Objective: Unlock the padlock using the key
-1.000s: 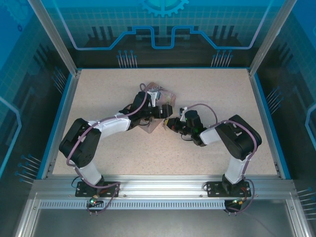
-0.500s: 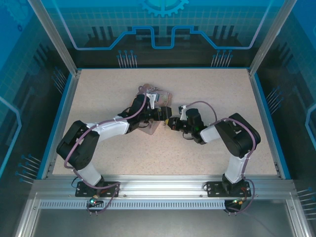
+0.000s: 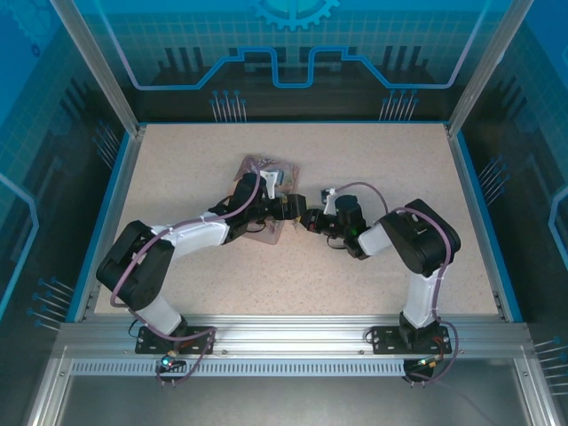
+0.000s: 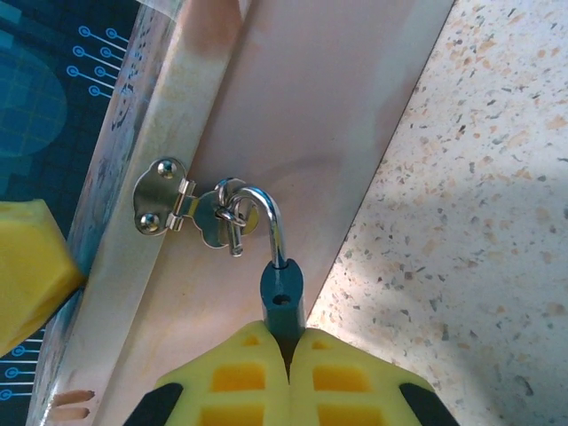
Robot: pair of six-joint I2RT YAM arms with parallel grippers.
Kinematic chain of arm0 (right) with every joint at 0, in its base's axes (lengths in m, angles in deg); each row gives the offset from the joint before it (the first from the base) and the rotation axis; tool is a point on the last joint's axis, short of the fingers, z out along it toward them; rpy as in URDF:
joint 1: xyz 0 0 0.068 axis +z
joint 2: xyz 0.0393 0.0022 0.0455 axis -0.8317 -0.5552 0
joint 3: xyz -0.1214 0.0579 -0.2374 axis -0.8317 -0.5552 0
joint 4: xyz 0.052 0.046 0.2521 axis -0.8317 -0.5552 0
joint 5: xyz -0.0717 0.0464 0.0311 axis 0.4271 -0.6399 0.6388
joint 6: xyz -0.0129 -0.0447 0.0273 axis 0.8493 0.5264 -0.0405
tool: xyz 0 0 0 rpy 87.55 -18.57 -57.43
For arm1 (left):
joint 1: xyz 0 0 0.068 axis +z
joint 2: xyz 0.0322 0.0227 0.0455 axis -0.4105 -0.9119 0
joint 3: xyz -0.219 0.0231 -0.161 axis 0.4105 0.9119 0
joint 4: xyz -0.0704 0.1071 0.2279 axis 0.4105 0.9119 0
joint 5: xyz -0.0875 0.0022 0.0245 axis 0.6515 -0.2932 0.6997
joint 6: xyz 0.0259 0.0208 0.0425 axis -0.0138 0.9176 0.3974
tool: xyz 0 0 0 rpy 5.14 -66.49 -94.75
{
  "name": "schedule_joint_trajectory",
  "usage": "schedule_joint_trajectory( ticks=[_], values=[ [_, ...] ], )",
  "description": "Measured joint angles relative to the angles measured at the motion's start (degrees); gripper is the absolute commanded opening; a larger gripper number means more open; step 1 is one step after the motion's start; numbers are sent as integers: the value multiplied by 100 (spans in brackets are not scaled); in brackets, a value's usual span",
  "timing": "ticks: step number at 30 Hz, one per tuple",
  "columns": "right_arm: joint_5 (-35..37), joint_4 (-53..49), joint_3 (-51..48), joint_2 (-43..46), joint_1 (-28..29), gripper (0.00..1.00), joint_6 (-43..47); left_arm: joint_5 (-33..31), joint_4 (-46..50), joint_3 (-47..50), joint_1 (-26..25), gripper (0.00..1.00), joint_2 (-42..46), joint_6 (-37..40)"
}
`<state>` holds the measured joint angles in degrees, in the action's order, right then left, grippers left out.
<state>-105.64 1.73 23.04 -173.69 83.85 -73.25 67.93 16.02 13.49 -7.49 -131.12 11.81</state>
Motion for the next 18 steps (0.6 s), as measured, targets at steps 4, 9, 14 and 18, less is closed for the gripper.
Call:
schedule_joint_trajectory(
  ticks=[4,9,14,18],
  values=[
    [111,199,-57,-22,0,0,-249,-15,-7,11,-9,87,17,-87],
    [498,605,-105,-22,11,0,-560,-13,15,9,-127,87,24,-195],
    [866,905,-4,-22,66,0,-667,-37,35,-2,-151,87,24,-234],
    [990,911,107,-63,48,0,-704,-50,35,-2,-153,88,26,-234]
  ],
)
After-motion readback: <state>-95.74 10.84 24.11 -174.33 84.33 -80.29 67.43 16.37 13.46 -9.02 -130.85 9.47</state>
